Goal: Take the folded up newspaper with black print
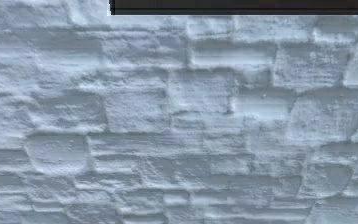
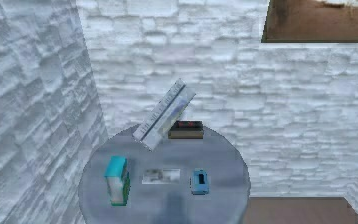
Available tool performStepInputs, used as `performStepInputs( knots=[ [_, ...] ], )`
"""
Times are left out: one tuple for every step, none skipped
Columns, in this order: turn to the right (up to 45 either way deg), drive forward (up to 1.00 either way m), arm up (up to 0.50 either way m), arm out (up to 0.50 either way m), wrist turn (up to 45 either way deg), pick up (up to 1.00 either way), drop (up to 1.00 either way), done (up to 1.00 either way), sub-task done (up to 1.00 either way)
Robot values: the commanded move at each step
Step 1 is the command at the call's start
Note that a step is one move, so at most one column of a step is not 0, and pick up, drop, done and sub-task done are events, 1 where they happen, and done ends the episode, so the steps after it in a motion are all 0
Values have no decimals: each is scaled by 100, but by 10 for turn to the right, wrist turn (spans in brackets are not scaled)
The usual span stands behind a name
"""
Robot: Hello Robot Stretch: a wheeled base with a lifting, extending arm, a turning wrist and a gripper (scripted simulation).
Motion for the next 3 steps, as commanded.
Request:
performStepInputs(
  knots=[
    [0,0,50,0,0,0,0,0,0],
    [0,0,38,0,0,0,0,0,0],
    [0,0,0,44,0,0,0,0,0]
  ],
)
